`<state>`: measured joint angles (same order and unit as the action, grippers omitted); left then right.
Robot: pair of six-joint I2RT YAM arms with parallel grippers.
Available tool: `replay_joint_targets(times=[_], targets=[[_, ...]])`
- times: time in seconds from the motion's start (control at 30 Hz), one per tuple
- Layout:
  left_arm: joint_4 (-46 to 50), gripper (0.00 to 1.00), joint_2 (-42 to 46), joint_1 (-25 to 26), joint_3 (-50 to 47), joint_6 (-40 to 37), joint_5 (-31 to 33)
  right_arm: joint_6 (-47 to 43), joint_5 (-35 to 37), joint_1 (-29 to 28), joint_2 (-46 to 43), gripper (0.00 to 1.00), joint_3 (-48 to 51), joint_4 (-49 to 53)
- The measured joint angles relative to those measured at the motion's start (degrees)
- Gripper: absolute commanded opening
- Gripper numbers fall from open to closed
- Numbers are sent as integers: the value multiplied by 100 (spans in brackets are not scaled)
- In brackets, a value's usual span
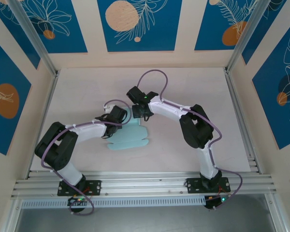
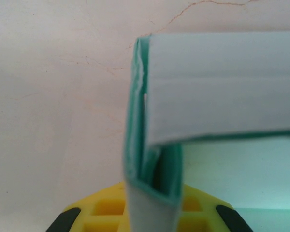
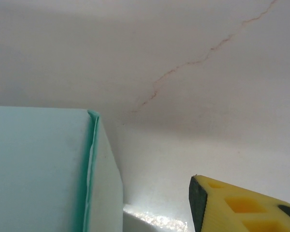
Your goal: Fold the paper box
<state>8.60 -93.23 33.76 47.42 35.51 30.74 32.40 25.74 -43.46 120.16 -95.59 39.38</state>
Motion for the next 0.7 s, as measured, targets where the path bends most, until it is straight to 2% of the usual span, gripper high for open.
replay_joint_targets(times=[0.13,0.33,0.7], targets=[[-9,3,-17,2,28,0,-4,-46,120,-22,37,37,-55,-9],[-92,3,-39,13,101,11,-46,-22,555,-107,459,1,-597,111],[-138,1,-87,13,98,140,-13,190,990,-227,750,0,-1058,546]])
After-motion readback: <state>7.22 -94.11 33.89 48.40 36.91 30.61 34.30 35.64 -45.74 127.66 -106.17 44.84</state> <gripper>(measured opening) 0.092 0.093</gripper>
